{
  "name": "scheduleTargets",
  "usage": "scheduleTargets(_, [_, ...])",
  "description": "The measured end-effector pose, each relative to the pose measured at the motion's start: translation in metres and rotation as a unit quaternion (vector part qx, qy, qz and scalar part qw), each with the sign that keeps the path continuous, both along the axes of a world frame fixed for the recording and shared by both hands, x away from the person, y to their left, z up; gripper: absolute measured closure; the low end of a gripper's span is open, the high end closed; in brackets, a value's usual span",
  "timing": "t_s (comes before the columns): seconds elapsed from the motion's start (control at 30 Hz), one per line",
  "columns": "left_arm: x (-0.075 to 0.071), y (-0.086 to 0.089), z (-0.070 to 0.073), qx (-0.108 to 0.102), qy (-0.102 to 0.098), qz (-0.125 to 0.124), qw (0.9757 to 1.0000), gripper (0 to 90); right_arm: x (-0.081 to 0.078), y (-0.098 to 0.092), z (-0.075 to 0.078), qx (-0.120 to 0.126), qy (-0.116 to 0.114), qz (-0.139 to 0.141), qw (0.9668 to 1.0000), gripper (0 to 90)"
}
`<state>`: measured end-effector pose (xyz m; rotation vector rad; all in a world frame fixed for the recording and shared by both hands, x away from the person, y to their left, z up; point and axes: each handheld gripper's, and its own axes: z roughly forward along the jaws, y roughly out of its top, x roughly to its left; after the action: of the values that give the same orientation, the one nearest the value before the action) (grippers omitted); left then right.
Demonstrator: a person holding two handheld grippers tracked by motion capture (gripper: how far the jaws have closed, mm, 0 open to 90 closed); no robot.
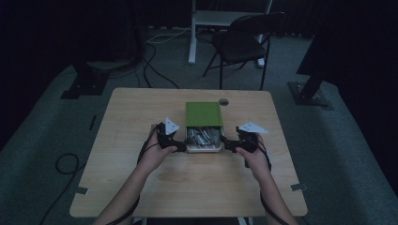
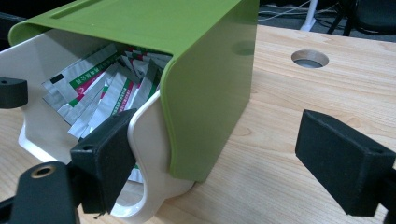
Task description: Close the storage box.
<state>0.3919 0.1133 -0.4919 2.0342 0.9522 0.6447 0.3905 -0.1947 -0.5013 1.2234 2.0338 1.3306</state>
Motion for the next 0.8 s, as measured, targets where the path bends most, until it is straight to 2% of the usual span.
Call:
scheduleTargets(0.17, [0.004, -0.002, 0.001, 0.006, -0.004, 0.002, 1.0000, 3.7, 0.004, 0.002, 0.002, -0.008, 0.002, -0.008, 0.9999, 13.6])
scheduleTargets(0.23, [0.006, -0.002, 0.001, 0.007, -0.005, 0.004, 1.0000, 3.7, 0.006, 0.002, 0.002, -0.005, 0.011, -0.014, 0.9998, 13.7])
scheduleTargets(0.5, [0.011, -0.002, 0.001, 0.009, -0.005, 0.007, 0.9999, 3.6, 0.012, 0.007, 0.000, -0.011, 0.010, -0.024, 0.9996, 13.9])
scheduleTargets(0.7, [0.015, -0.002, 0.000, 0.007, -0.005, 0.009, 0.9999, 3.5, 0.014, 0.008, 0.000, -0.014, 0.009, -0.034, 0.9993, 13.9])
scheduleTargets(0.73, [0.016, -0.002, 0.000, -0.001, 0.000, 0.013, 0.9999, 3.5, 0.015, 0.009, 0.000, -0.014, 0.010, -0.037, 0.9992, 13.9])
scheduleTargets(0.8, [0.017, -0.002, -0.001, -0.002, 0.000, 0.015, 0.9999, 3.3, 0.015, 0.009, 0.000, -0.012, 0.011, -0.040, 0.9991, 14.0])
